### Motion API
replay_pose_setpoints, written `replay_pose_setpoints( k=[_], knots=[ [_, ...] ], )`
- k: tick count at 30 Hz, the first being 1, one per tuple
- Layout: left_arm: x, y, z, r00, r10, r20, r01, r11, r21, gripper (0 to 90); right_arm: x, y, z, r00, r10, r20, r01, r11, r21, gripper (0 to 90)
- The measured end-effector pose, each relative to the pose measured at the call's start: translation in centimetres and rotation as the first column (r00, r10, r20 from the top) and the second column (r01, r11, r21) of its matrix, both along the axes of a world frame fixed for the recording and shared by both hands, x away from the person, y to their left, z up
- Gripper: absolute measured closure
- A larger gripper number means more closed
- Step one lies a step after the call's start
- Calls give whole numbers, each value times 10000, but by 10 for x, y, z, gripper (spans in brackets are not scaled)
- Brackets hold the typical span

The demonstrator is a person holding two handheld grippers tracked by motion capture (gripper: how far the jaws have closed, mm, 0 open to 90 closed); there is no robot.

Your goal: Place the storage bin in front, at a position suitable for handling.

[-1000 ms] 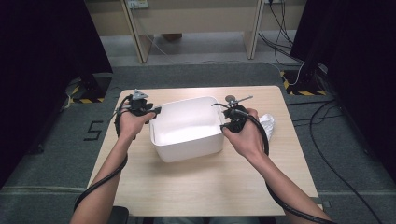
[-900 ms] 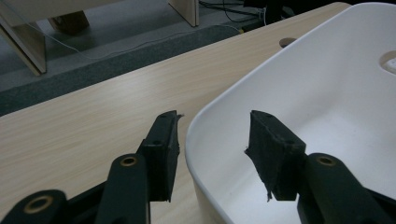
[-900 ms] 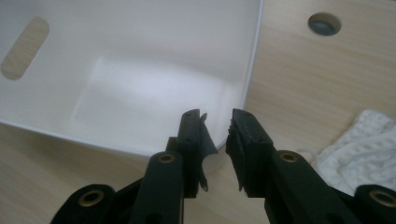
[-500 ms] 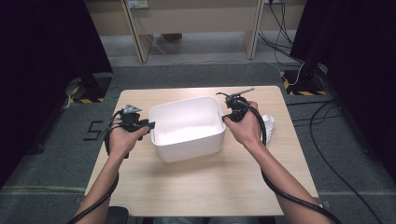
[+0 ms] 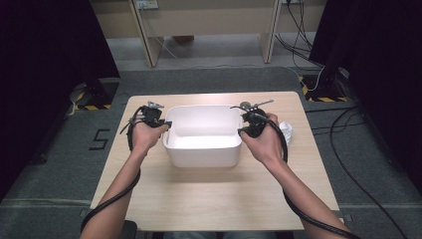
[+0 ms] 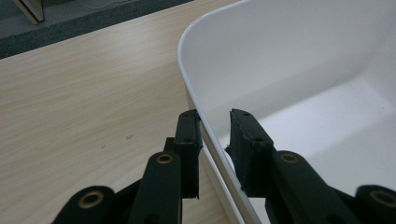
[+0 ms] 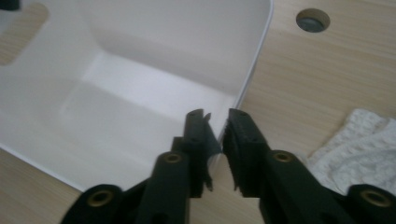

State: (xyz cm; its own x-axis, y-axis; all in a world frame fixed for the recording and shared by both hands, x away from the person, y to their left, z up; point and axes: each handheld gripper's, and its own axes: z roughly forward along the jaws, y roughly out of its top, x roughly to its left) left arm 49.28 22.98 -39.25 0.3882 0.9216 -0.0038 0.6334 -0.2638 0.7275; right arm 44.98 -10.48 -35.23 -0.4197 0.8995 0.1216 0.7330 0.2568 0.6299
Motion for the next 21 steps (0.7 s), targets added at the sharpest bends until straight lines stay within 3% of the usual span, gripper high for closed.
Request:
replay_pose_setpoints(
  k=[3, 6, 7, 9, 10, 11, 13, 15, 19, 21],
  knots=[
    [-3, 3, 0, 9997, -25, 248, 30, 9998, -204, 710, -5, -14, 9, 9977, -181, 646, 157, 9992, 370, 614],
    [-9, 8, 4, 9969, 31, 787, -4, 9994, -338, 627, 4, -41, 8, 9921, -1110, 591, 1067, 9917, 715, 543],
    [-14, 10, 6, 9947, 91, 1021, -25, 9979, -649, 597, 8, -51, 6, 9892, -1392, 462, 1357, 9881, 724, 530],
    [-25, 14, 9, 9901, 136, 1397, 21, 9937, -1116, 522, 24, -79, -11, 9709, -2391, -122, 2394, 9689, 627, 503],
    [-25, 14, 9, 9901, 136, 1397, 21, 9937, -1116, 496, 29, -89, -20, 9604, -2753, -430, 2774, 9592, 551, 490],
    [-37, 19, 10, 9862, 122, 1649, 143, 9872, -1591, 479, 34, -99, -30, 9509, -3019, -685, 3052, 9513, 440, 477],
    [-48, 24, 9, 9827, 151, 1845, 210, 9811, -1924, 457, 41, -115, -47, 9331, -3452, -1011, 3503, 9359, 374, 467],
    [-63, 31, 7, 9791, 115, 2031, 346, 9744, -2221, 443, 46, -129, -66, 9098, -3915, -1377, 3997, 9159, 372, 455],
    [-87, 41, 5, 9736, 271, 2267, 326, 9663, -2553, 435, 50, -140, -91, 8902, -4189, -1792, 4317, 9012, 380, 436],
    [-99, 43, 1, 9732, 205, 2290, 415, 9640, -2628, 434, 52, -139, -97, 8893, -4173, -1871, 4309, 9016, 369, 432]
  ],
)
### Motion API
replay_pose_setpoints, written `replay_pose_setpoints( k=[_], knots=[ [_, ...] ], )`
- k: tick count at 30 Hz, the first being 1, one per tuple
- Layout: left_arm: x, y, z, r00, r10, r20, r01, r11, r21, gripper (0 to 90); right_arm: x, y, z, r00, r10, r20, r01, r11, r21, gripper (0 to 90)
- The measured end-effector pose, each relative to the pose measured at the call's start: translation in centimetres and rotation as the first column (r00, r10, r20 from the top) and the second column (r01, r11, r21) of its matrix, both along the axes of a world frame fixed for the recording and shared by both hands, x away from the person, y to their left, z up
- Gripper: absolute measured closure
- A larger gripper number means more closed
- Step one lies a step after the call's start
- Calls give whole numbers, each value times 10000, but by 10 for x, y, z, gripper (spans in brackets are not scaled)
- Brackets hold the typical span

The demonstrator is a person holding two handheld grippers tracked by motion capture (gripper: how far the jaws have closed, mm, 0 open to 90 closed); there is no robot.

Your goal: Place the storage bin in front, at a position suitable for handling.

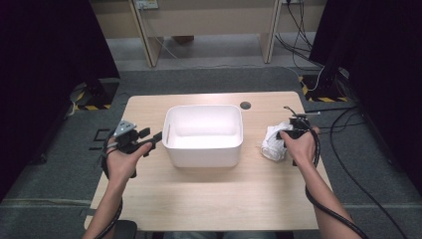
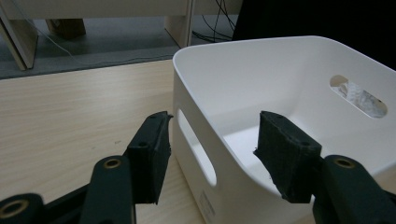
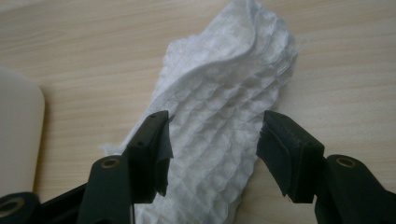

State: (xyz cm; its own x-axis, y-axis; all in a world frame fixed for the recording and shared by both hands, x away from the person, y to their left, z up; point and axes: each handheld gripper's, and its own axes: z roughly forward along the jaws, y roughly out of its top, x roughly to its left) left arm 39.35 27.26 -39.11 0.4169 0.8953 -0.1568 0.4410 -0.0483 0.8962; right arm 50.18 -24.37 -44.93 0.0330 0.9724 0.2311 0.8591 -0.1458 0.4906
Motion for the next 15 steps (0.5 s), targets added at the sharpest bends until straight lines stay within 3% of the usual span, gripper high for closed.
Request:
replay_pose_setpoints(
  k=[9, 15],
  knots=[
    [-43, 5, -9, 9994, -168, 316, 170, 9998, -58, 430, 10, 6, -18, 9996, 36, -273, -41, 9998, -181, 422],
    [-56, 7, -11, 9990, -257, 361, 260, 9996, -67, 430, 16, 9, -24, 9992, 181, -350, -194, 9991, -373, 430]
  ],
)
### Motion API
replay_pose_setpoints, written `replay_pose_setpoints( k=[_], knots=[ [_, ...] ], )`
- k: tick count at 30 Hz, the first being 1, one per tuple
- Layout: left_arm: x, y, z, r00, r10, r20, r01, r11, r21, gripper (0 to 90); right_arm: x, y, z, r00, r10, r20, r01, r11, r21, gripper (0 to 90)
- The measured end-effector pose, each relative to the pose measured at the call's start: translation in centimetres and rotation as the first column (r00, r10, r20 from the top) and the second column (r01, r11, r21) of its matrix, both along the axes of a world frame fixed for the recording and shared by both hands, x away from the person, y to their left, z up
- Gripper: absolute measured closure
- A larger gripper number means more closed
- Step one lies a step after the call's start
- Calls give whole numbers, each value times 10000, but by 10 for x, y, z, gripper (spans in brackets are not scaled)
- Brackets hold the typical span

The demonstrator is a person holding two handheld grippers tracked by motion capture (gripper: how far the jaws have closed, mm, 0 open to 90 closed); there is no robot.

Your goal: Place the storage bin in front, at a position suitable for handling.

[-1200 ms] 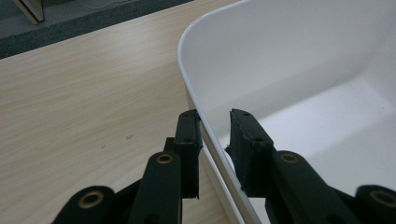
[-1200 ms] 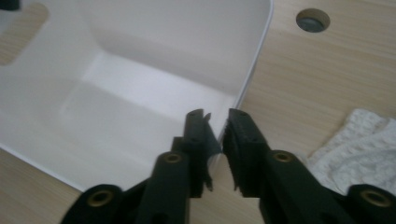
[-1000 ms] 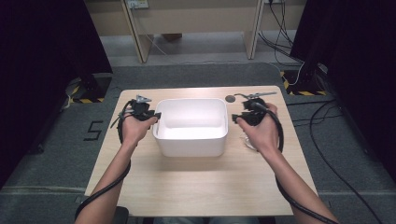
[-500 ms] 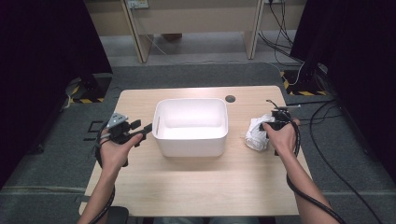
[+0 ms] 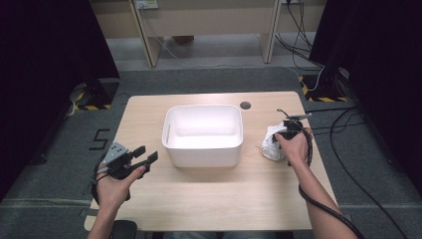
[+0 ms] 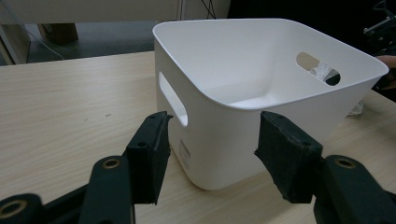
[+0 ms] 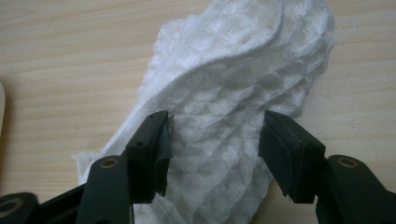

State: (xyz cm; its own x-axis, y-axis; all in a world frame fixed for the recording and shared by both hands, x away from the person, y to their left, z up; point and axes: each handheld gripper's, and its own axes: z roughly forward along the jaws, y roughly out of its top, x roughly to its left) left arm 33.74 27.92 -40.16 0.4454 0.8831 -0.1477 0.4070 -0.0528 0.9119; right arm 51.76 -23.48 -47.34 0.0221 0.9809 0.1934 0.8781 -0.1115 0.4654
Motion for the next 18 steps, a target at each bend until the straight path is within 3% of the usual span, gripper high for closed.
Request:
replay_pose_setpoints(
  k=[7, 11, 18],
  knots=[
    [-7, -4, 2, 9999, -122, 114, 122, 9999, 10, 430, 3, 4, -6, 9998, 180, -114, -183, 9996, -192, 471],
    [-12, -12, 2, 9991, -303, 303, 301, 9995, 62, 436, 2, 5, -7, 9986, 520, -93, -525, 9964, -664, 559],
    [-21, -28, 3, 9960, -756, 468, 751, 9971, 114, 438, 2, 5, -5, 9972, 703, -266, -717, 9957, -594, 726]
  ],
)
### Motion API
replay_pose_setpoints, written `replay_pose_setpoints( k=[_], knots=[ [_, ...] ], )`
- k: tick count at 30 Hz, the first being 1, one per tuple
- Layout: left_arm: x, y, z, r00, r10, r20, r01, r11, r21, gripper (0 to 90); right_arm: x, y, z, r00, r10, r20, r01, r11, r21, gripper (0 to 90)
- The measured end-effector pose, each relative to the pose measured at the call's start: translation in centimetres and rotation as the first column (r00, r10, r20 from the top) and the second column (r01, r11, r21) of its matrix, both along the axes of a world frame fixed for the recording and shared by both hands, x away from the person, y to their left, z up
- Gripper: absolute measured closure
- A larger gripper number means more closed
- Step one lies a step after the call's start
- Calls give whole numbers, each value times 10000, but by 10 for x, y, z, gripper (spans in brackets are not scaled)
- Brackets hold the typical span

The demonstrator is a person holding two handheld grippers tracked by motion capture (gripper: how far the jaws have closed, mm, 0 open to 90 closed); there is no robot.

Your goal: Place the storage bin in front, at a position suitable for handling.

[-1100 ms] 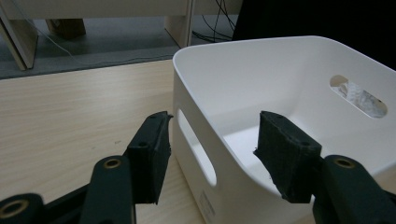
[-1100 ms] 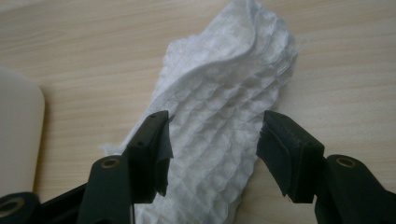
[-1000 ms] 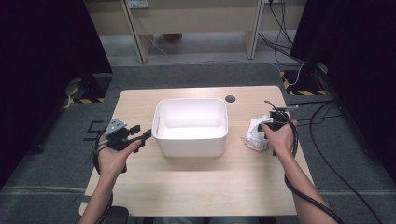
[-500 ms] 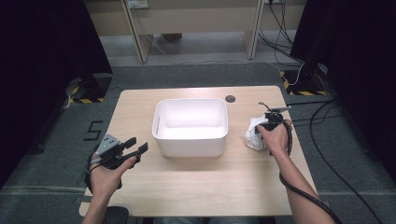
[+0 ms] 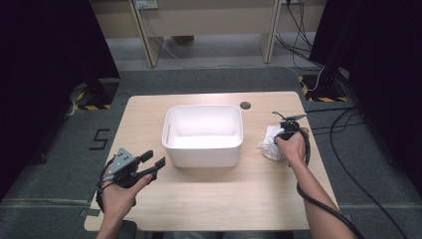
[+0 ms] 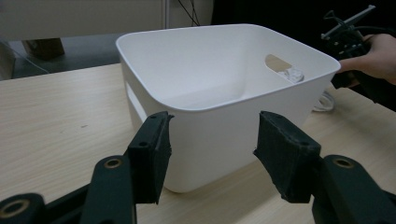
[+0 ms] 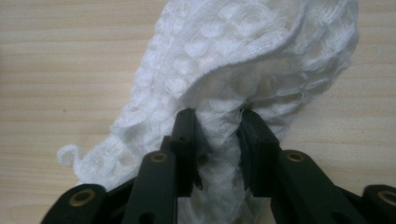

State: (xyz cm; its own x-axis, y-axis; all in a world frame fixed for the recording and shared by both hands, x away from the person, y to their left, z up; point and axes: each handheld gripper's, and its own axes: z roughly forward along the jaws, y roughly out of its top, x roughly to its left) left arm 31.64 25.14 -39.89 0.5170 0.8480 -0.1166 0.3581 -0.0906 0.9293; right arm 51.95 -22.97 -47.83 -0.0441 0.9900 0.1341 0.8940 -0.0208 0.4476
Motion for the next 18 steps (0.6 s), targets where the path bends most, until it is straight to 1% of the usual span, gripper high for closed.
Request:
replay_pose_setpoints(
  k=[2, 5, 7, 8, 10, 12, 15, 16, 18],
  knots=[
    [-2, -7, -2, 9996, -273, -56, 273, 9996, 74, 438, 0, 0, 0, 10000, 12, -6, -12, 10000, 33, 745],
    [-4, -19, -3, 9972, -740, -94, 741, 9971, 166, 438, 0, -1, 1, 10000, -18, -43, 19, 9999, 167, 779],
    [-4, -26, -3, 9933, -1151, -126, 1154, 9928, 315, 437, -1, -2, 2, 10000, -4, -14, 5, 9995, 314, 801],
    [-5, -29, -2, 9918, -1272, -133, 1277, 9908, 439, 436, -3, -2, 3, 10000, 3, -31, -2, 9991, 424, 807],
    [-4, -36, 0, 9891, -1474, -61, 1475, 9873, 584, 436, -8, 0, 8, 9998, 163, 61, -166, 9978, 638, 813],
    [-2, -44, 3, 9855, -1700, -5, 1697, 9838, 580, 433, -16, 3, 13, 9990, 405, 199, -418, 9965, 726, 814],
    [0, -57, 6, 9779, -2088, 53, 2080, 9758, 673, 432, -28, 7, 24, 9971, 649, 407, -678, 9949, 753, 816],
    [-1, -62, 7, 9747, -2235, 59, 2226, 9727, 655, 430, -33, 9, 28, 9953, 827, 507, -862, 9937, 712, 817],
    [-1, -75, 6, 9656, -2600, 13, 2594, 9637, 630, 428, -47, 13, 36, 9915, 1133, 633, -1181, 9900, 769, 817]
  ],
)
